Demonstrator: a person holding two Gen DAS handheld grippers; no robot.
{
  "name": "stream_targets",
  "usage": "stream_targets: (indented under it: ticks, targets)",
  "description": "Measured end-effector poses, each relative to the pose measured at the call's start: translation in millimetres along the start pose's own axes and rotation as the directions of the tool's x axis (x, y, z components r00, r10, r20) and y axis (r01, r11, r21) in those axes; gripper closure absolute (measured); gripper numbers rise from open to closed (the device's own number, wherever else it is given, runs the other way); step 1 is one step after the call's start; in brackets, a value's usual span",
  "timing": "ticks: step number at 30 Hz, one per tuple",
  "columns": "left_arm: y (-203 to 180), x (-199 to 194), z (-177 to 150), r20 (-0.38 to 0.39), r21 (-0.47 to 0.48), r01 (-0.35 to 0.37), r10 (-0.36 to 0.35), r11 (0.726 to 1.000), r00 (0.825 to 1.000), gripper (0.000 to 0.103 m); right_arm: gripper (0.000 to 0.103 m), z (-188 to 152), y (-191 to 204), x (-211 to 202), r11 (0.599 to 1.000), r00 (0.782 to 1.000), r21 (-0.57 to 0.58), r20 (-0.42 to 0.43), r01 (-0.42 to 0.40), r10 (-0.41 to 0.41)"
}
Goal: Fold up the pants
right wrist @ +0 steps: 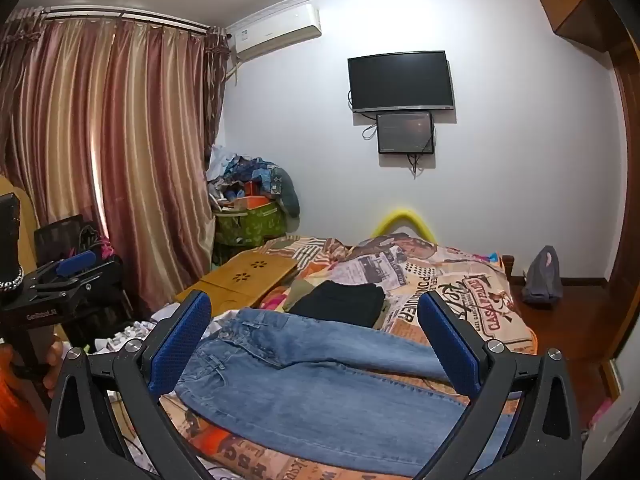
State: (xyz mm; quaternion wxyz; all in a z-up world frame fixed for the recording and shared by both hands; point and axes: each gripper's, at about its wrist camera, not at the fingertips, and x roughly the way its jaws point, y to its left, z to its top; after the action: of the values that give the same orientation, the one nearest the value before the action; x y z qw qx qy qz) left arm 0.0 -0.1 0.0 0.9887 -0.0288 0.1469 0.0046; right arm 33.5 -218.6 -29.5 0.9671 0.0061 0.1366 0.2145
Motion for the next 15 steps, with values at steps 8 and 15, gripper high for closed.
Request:
stream_targets:
  ticks: [8,15]
  targets:
    - [-2.5,0.8,0.7,-0.001,-0.003,0.001,-0.001,1.000,1.000,0.000,0.000,1.4,0.6,-0.7,1.000,1.000,-0.001,0.003,0.001,-0.001]
    - [-0.6,1.4,-1.4,0.002,-0.005,0.003,-0.003,1.000,1.000,0.000,0.000,2.3,0.8,0.1,1.000,1.000,-0.003,0.002,0.004,-0.004]
